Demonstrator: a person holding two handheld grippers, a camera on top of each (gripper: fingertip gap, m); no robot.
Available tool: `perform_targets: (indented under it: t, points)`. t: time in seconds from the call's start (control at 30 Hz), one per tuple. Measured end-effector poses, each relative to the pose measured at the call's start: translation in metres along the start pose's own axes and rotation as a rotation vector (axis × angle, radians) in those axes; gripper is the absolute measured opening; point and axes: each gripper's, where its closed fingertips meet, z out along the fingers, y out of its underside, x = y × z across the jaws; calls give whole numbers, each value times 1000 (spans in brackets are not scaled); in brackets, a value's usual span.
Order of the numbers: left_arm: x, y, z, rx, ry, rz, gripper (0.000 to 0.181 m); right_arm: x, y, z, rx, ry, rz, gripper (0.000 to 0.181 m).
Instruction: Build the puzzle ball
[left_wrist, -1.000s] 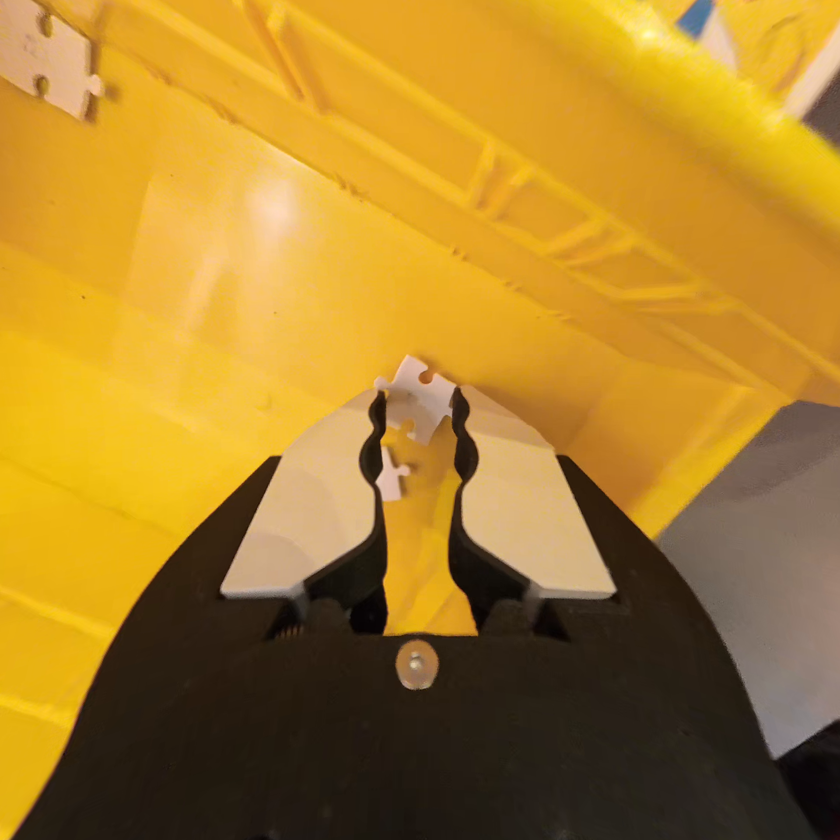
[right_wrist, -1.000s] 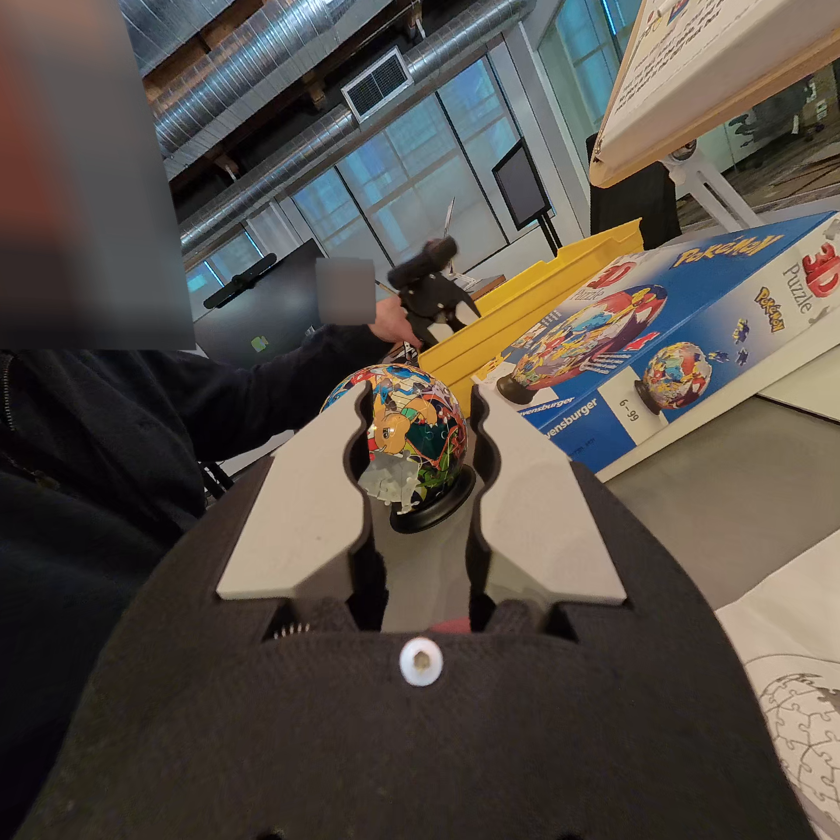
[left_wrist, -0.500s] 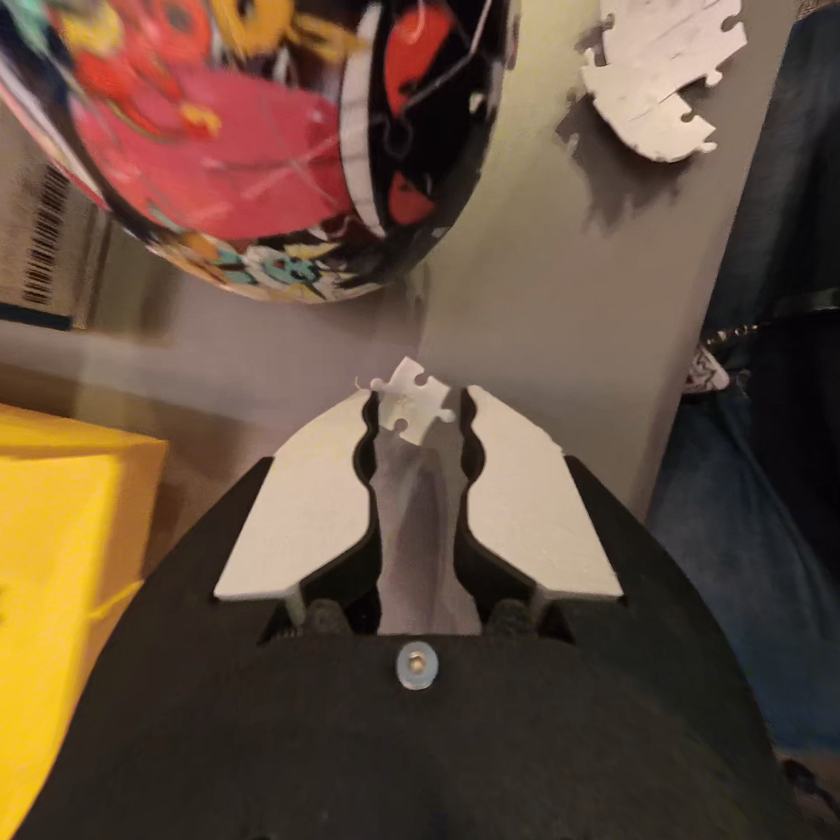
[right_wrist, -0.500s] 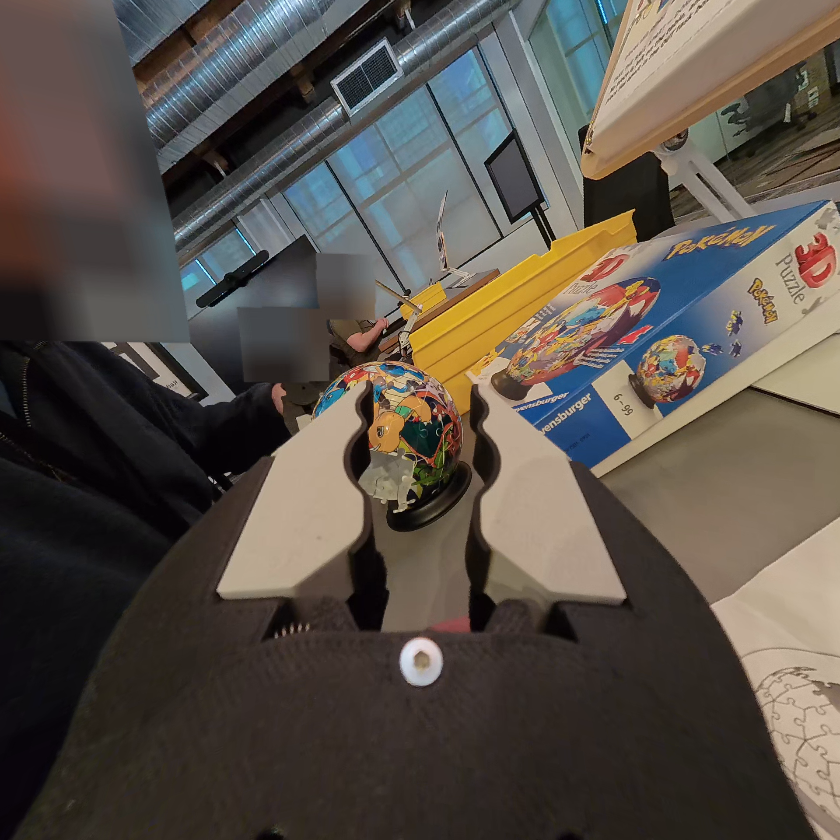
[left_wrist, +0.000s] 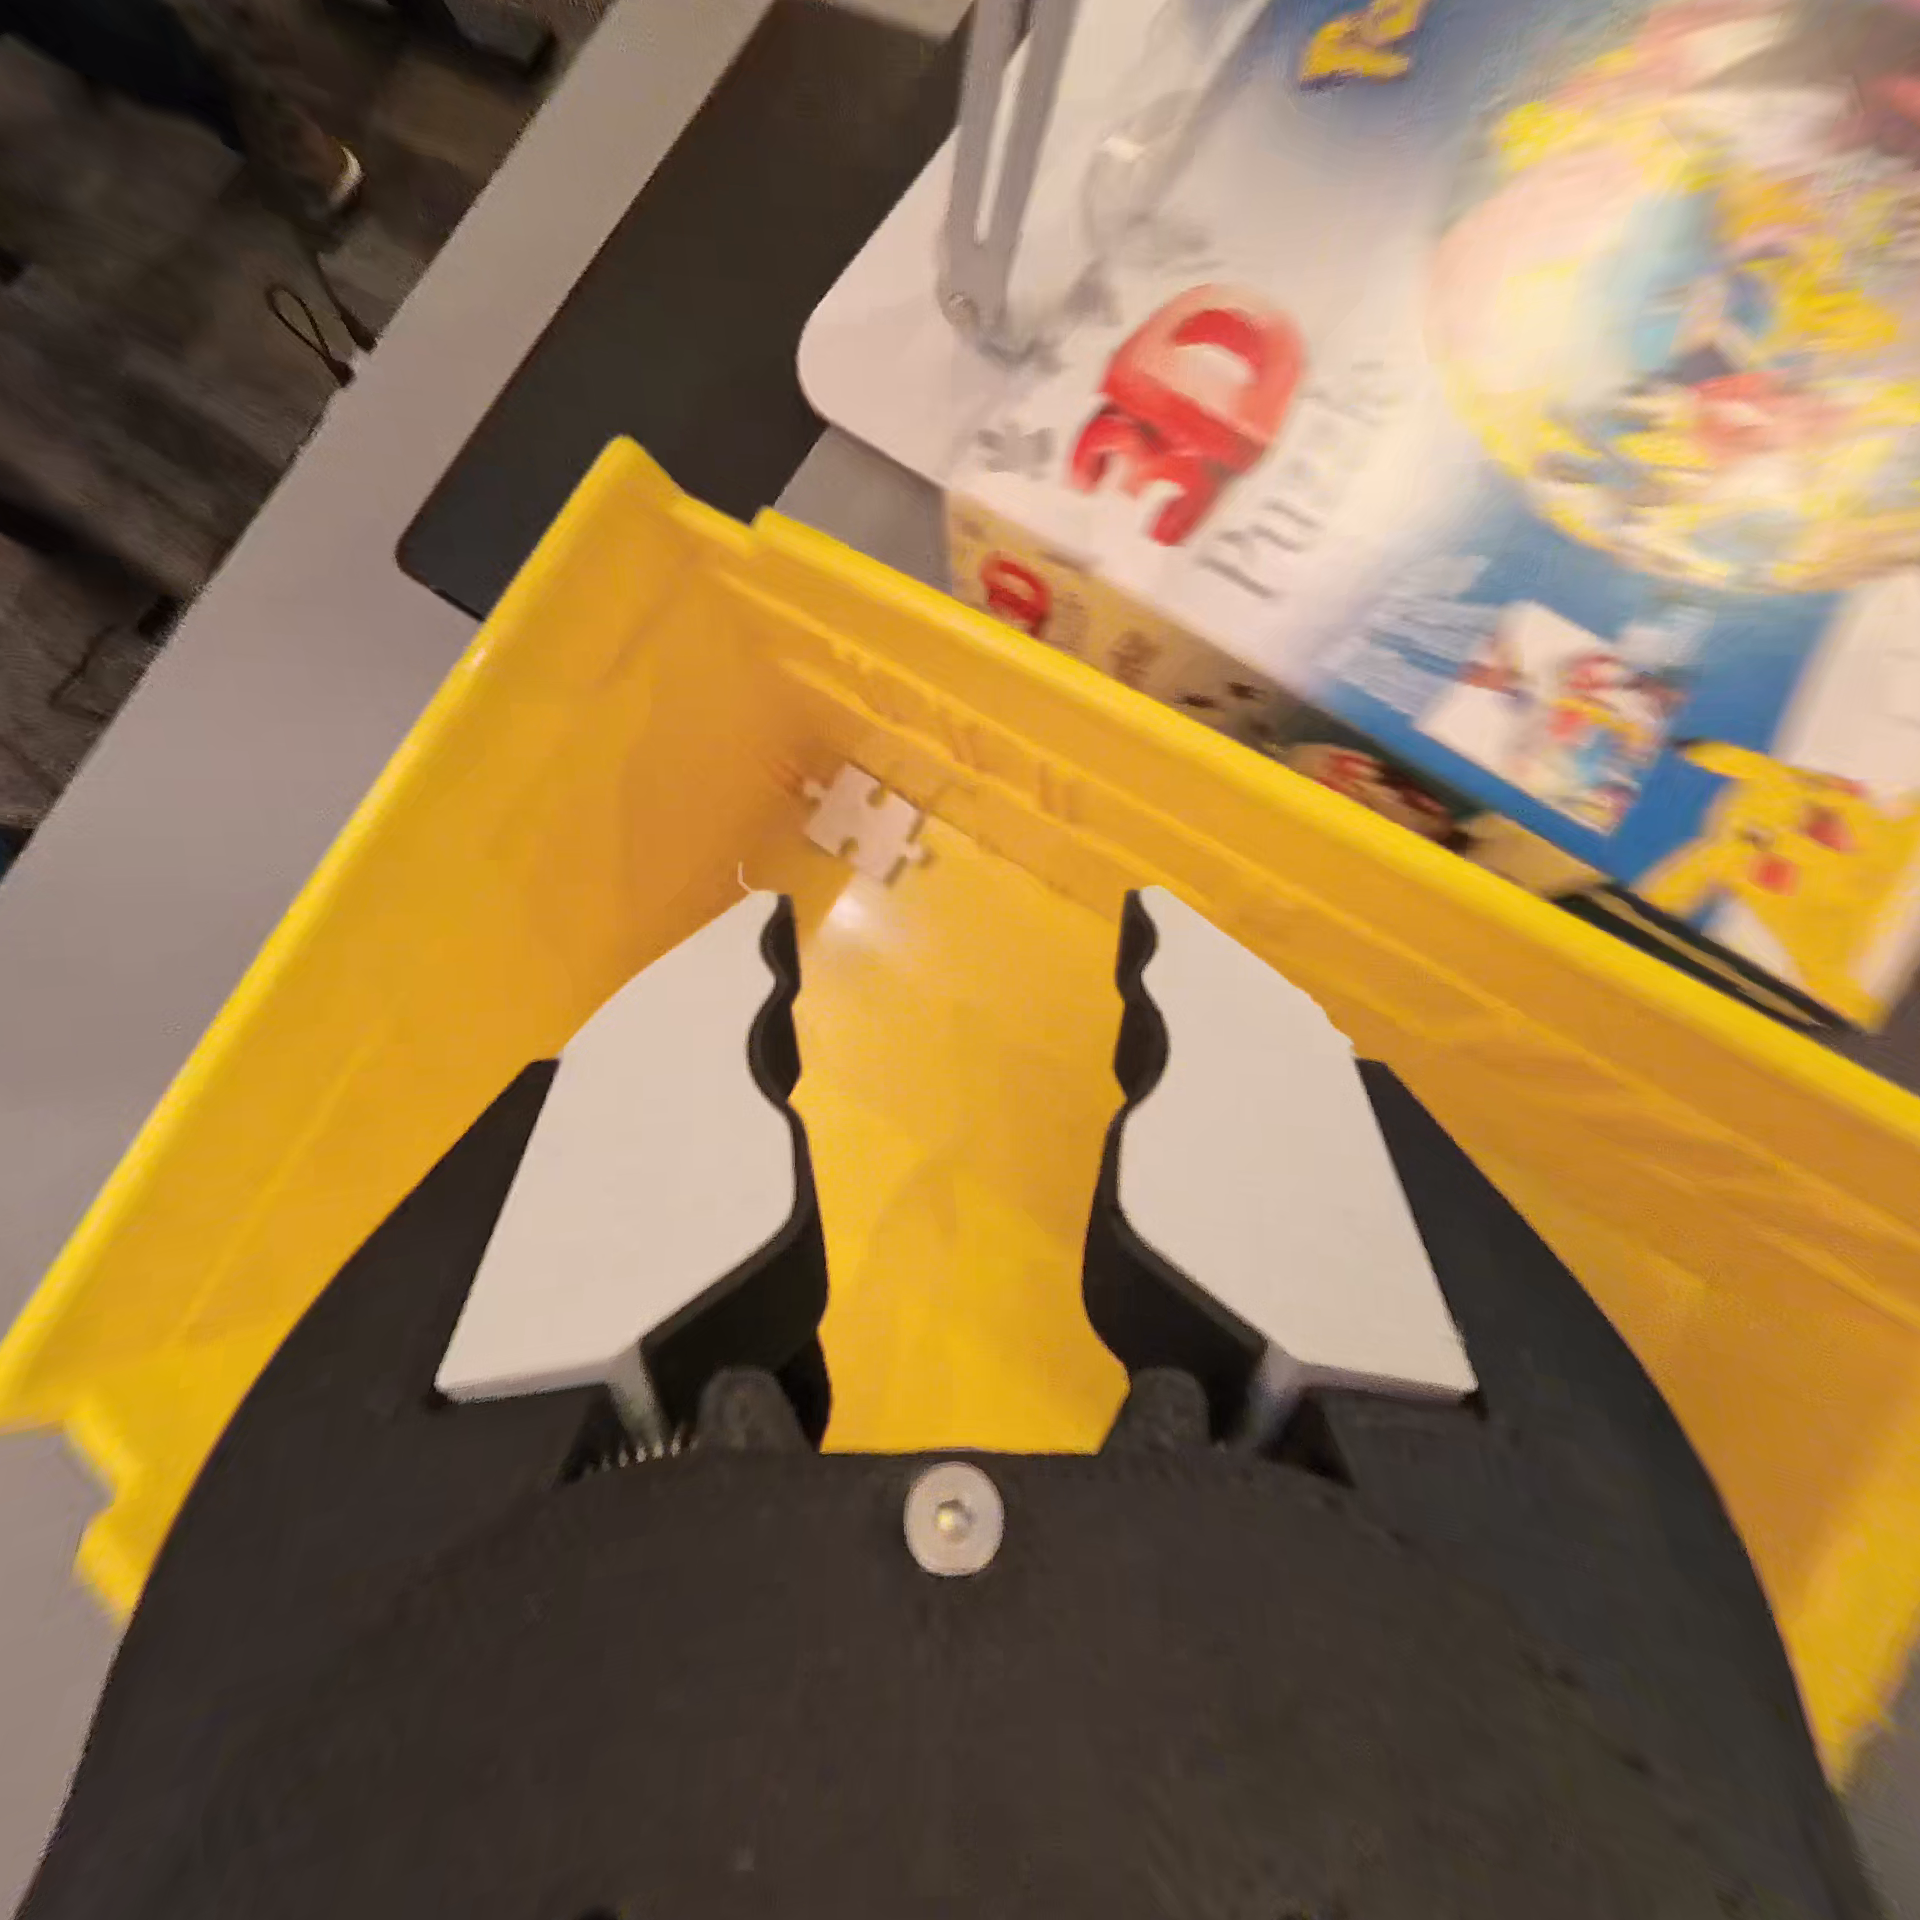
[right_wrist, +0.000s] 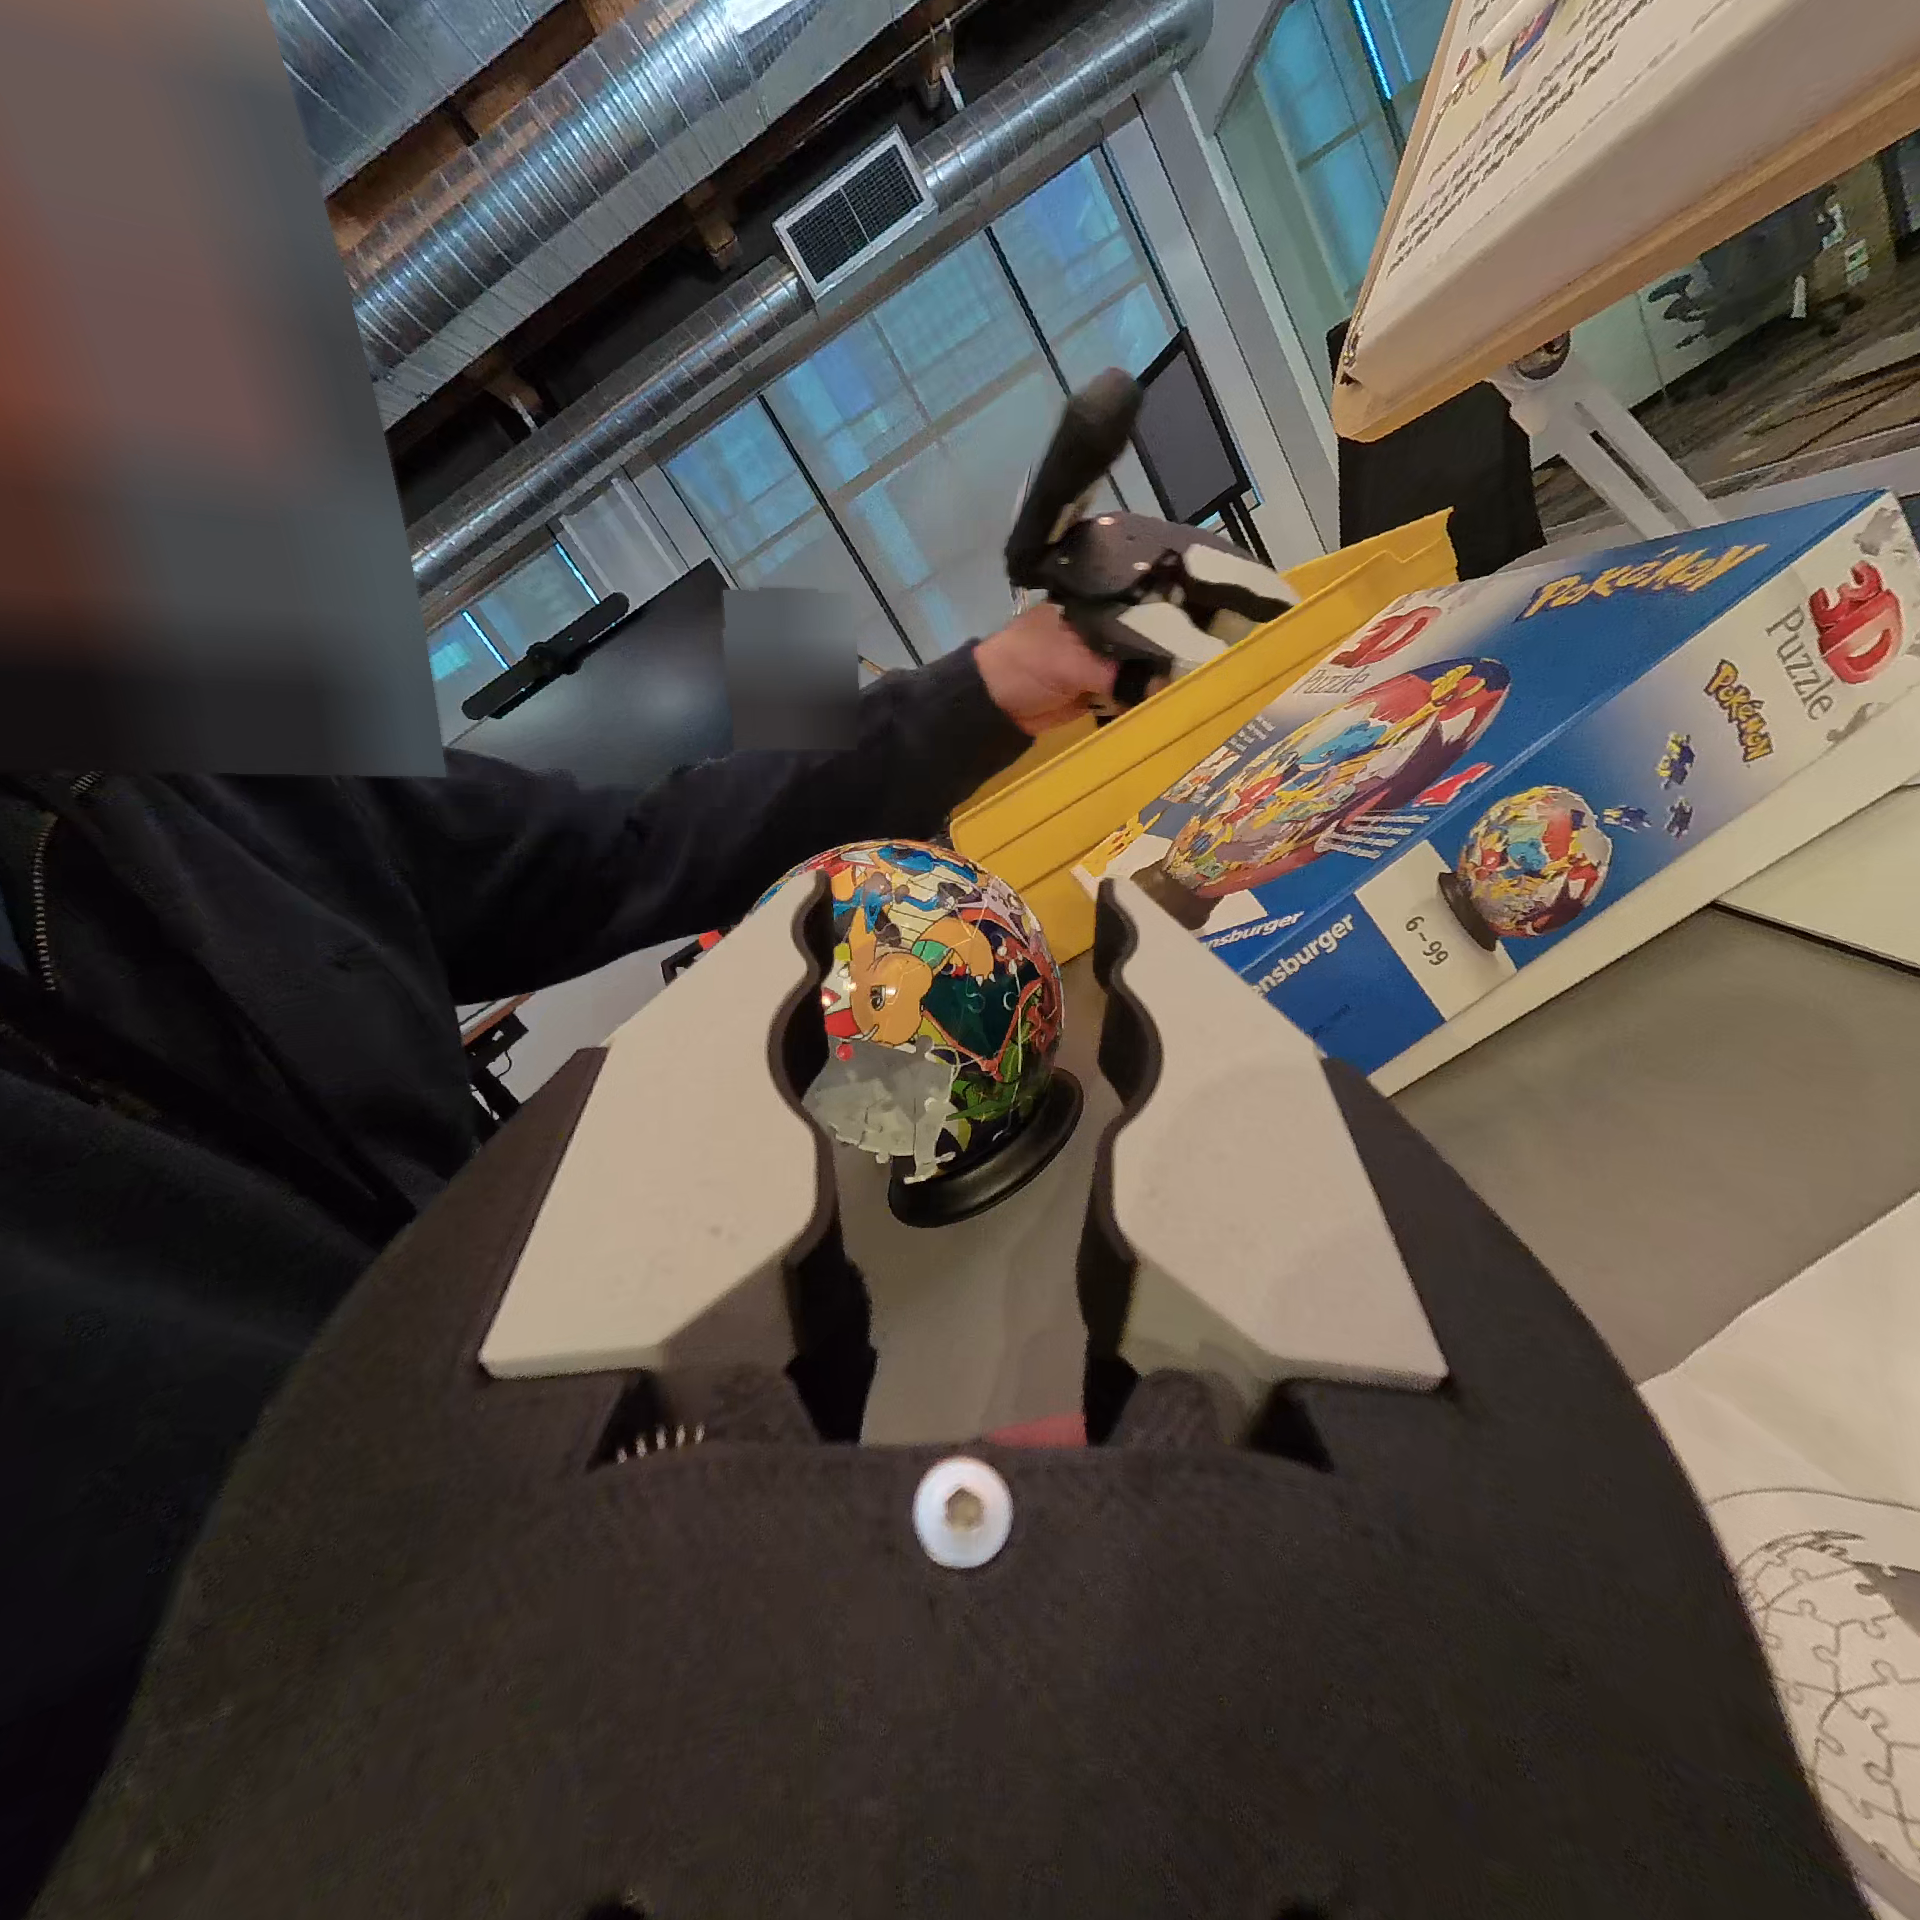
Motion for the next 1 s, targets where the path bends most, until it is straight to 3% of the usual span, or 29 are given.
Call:
perform_targets:
  t: [0.07,0.13,0.23,0.33,0.4,0.57,0.83,1.0]
  points:
    - [-6,-5,29,-14,61,46,49,0,0,0,1,-5,2,48]
    - [-24,18,56,-180,22,132,51,0,0,0,1,-6,2,49]
    - [-25,31,81,-246,104,123,56,-1,-1,-1,6,-13,2,50]
    - [-28,26,90,-219,157,120,55,-2,-1,-1,9,-17,0,51]
    - [-25,25,93,-214,235,64,44,-2,-2,-1,10,-19,-1,51]
    - [-30,21,98,-181,246,19,31,-4,-2,-1,12,-26,-2,52]
    - [-23,38,79,-231,198,-18,30,-5,-2,-2,12,-39,-4,52]
    - [8,23,13,-150,154,1,31,-7,-2,-1,9,-44,-8,52]
